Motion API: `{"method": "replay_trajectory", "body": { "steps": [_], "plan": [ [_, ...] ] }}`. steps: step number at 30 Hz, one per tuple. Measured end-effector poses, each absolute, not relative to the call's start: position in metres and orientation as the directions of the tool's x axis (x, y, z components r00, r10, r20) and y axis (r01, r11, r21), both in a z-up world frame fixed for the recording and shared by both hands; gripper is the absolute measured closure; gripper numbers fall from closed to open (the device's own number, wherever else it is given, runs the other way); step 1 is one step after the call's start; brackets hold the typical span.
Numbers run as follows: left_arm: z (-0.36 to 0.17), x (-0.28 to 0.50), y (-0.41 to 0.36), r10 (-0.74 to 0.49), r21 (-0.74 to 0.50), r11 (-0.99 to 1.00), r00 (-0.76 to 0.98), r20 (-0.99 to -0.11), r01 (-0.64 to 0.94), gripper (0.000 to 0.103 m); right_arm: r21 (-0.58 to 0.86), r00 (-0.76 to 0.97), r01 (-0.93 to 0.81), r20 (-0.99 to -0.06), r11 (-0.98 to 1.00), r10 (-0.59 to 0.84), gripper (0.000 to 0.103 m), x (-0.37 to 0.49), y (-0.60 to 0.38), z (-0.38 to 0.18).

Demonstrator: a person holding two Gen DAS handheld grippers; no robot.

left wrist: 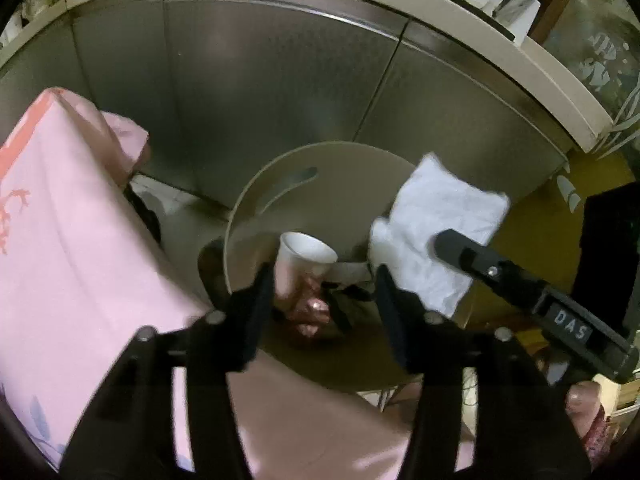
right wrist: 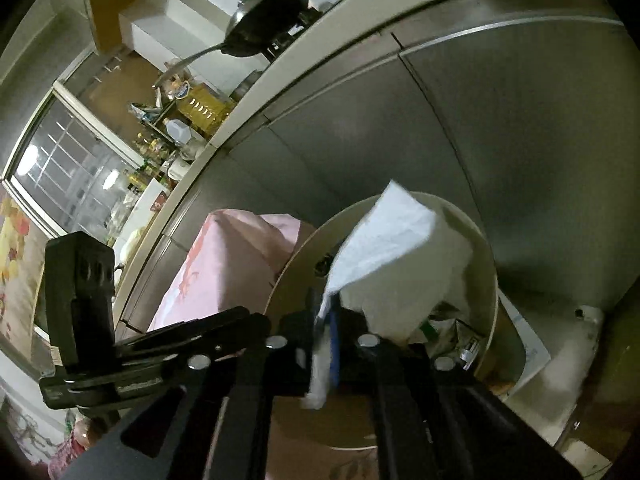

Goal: Collect trash
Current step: 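Carry the pink wrapper and white tissue to the bin and release them, then swing both grippers back over the table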

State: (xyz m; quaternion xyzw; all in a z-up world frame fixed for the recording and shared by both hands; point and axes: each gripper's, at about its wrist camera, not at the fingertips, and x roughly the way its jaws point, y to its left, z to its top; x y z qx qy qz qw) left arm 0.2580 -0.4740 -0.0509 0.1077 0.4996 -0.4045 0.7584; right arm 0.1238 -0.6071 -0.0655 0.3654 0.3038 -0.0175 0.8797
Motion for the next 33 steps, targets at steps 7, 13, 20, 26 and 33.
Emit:
{"method": "replay_trajectory", "body": {
  "steps": [7, 13, 20, 26, 33],
  "plan": [
    [-0.022, 0.250, -0.448, -0.546, -0.260, 0.664, 0.217, -0.809, 0.701, 0.033, 0.629, 0.816, 0.261, -0.549, 0.732, 0.181, 0.039, 0.125, -0.597, -0.057],
    [0.013, 0.221, -0.405, -0.596, -0.262, 0.663, 0.283, -0.752, 0.701, 0.033, 0.661, 0.882, 0.196, -0.442, 0.724, 0.165, 0.039, 0.101, -0.585, -0.017],
    [0.022, 0.174, -0.328, -0.551, -0.169, 0.715, 0.399, -0.733, 0.678, 0.033, 0.689, 0.877, 0.093, -0.399, 0.719, 0.268, 0.038, 0.097, -0.533, -0.004],
    [0.014, 0.144, -0.234, -0.486, -0.114, 0.787, 0.496, -0.720, 0.606, 0.033, 0.701, 0.818, 0.029, -0.426, 0.712, 0.386, 0.038, 0.109, -0.470, -0.011],
    [0.001, 0.121, -0.099, -0.339, -0.080, 0.908, 0.613, -0.713, 0.410, 0.033, 0.689, 0.708, -0.083, -0.467, 0.720, 0.529, 0.038, 0.125, -0.370, -0.015]
  ]
}}
